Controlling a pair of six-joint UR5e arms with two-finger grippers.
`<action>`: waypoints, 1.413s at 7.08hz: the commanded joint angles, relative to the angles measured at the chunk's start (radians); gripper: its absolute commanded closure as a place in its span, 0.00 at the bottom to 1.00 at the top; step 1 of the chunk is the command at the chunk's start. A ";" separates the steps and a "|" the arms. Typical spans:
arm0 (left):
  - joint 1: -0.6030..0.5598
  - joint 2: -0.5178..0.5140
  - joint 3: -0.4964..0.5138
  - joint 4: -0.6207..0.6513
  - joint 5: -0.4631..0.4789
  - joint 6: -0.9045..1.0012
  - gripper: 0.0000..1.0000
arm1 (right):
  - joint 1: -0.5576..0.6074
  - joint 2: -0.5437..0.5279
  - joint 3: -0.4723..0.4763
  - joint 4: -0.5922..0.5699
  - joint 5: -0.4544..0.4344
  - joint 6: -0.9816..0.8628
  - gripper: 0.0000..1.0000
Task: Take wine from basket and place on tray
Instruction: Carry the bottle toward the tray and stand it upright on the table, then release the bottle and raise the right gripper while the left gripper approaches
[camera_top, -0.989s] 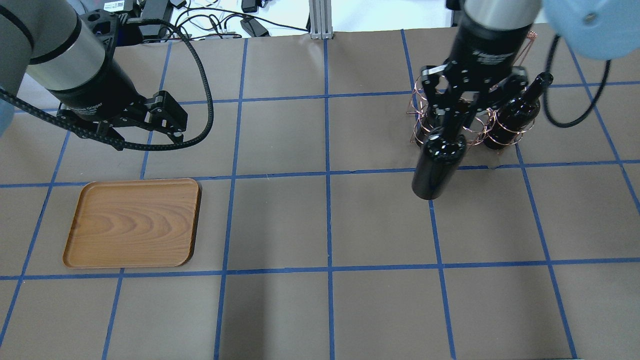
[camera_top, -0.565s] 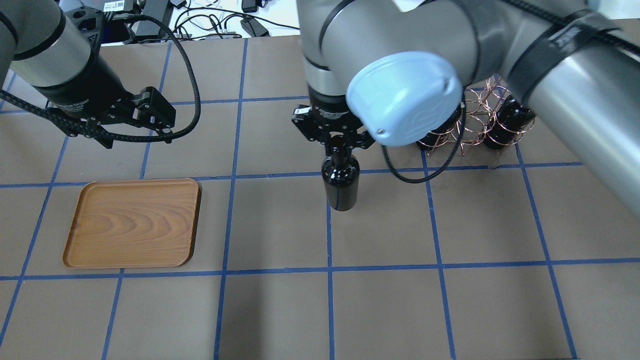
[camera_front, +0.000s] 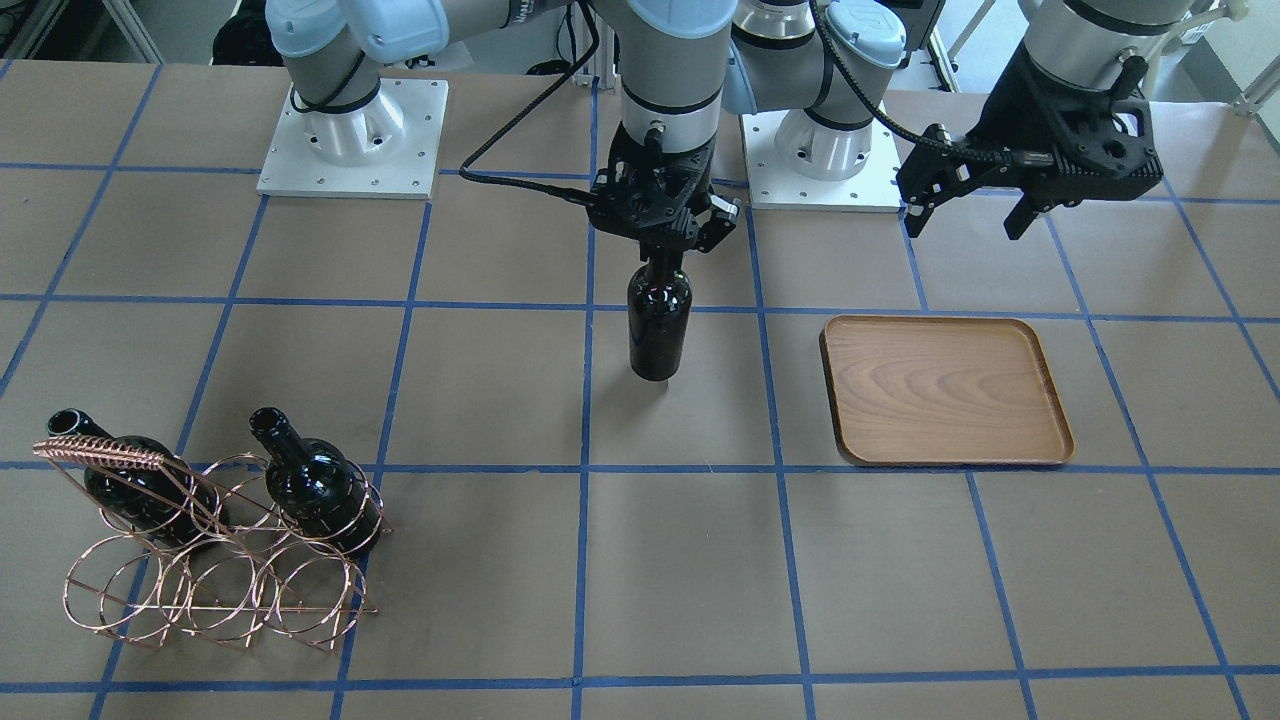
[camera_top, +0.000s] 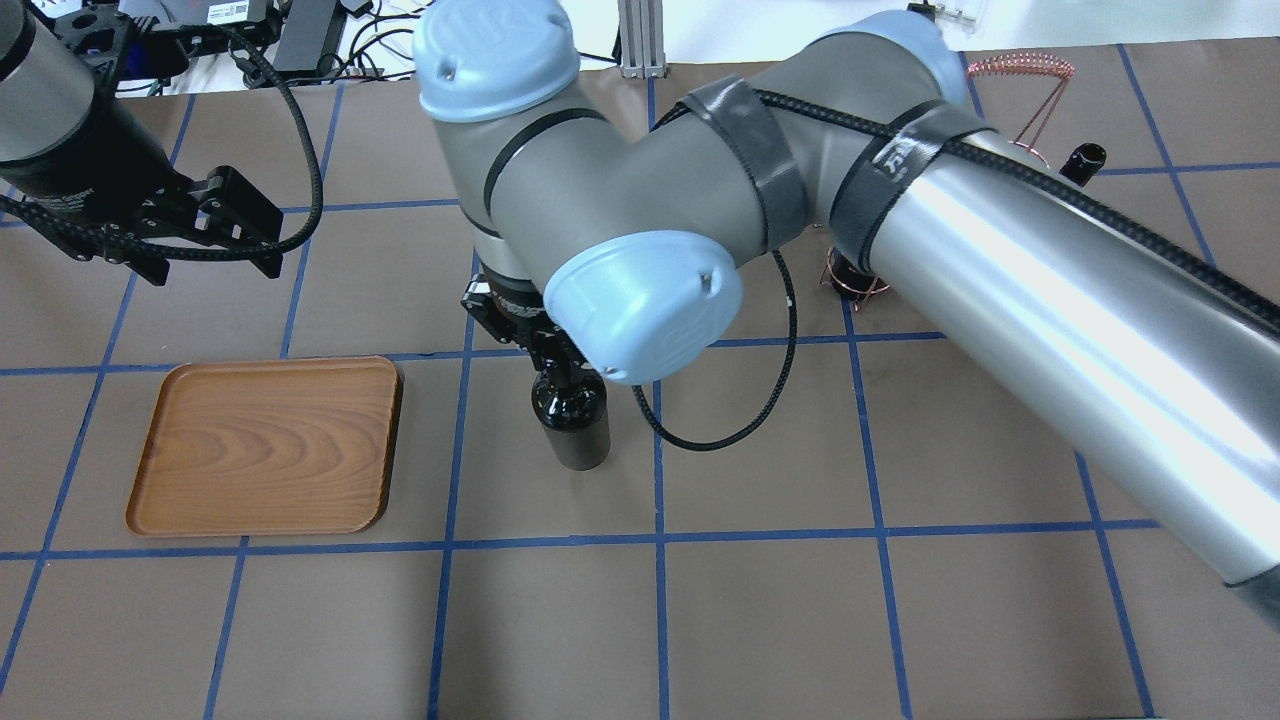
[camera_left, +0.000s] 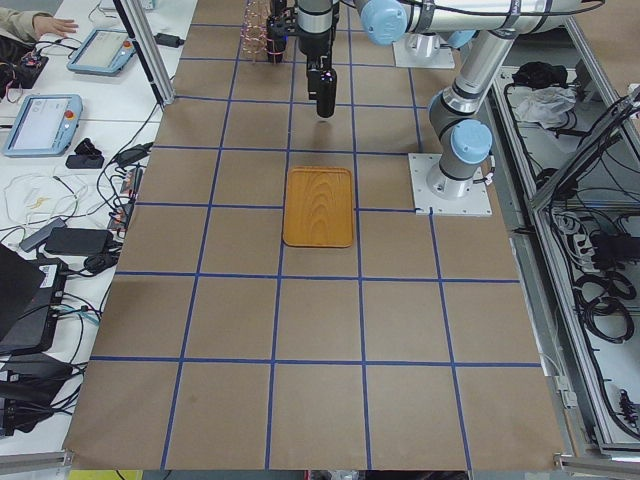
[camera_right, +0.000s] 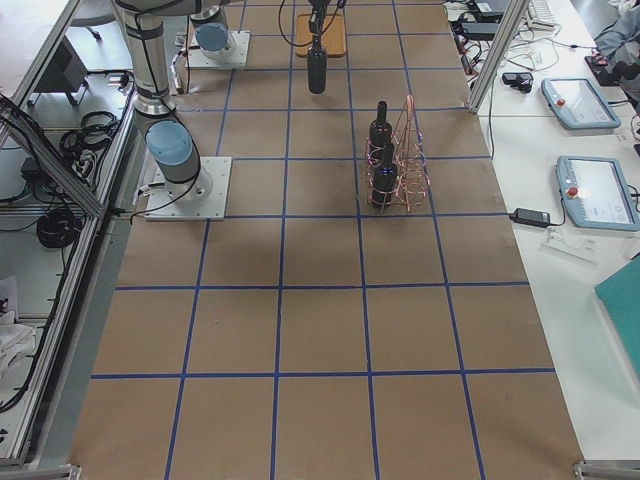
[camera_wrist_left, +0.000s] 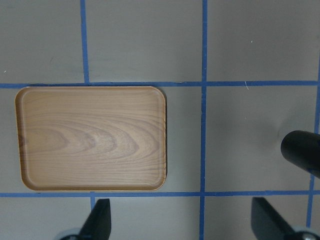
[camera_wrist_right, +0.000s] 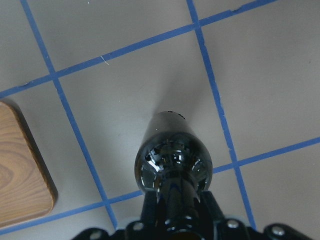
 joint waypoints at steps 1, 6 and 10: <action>0.011 -0.011 -0.003 0.001 0.005 0.004 0.00 | 0.046 0.029 0.007 -0.020 0.000 0.030 0.96; -0.016 -0.017 -0.011 0.007 -0.006 -0.023 0.00 | -0.041 -0.018 -0.023 -0.008 -0.035 -0.124 0.00; -0.263 -0.034 -0.056 0.031 -0.027 -0.223 0.00 | -0.349 -0.144 -0.015 0.159 -0.039 -0.636 0.00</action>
